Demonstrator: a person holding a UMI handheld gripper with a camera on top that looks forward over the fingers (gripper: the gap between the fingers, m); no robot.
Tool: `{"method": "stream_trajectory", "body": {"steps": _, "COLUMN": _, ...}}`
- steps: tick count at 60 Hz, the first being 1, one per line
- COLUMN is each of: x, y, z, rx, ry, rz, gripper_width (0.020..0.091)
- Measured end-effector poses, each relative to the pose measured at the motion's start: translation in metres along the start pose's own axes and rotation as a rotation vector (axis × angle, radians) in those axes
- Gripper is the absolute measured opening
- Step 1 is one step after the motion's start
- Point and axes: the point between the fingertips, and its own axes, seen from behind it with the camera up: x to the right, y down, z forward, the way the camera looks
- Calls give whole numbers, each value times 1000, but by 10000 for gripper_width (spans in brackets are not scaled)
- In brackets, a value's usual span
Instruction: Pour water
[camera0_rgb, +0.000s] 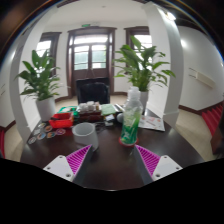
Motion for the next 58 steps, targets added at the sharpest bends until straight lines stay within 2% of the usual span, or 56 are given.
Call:
{"method": "stream_trajectory", "body": {"steps": 11, "x": -79, "y": -11, "z": -84, "rx": -37, "ry": -171, "rz": -31, "gripper_width": 845}}
{"method": "stream_trajectory", "body": {"steps": 18, "x": -110, "y": -31, "z": -128, "rx": 3, "ry": -233, "rz": 13, "gripper_width": 844}}
{"method": "stream_trajectory", "body": {"steps": 33, "x": -121, "y": -42, "z": -174, "rx": 39, "ry": -206, "rz": -36, "gripper_width": 835}}
{"method": "stream_trajectory", "body": {"steps": 58, "x": -133, "y": -57, "z": -180, "rx": 89, "ry": -249, "rz": -87, "gripper_width": 832}}
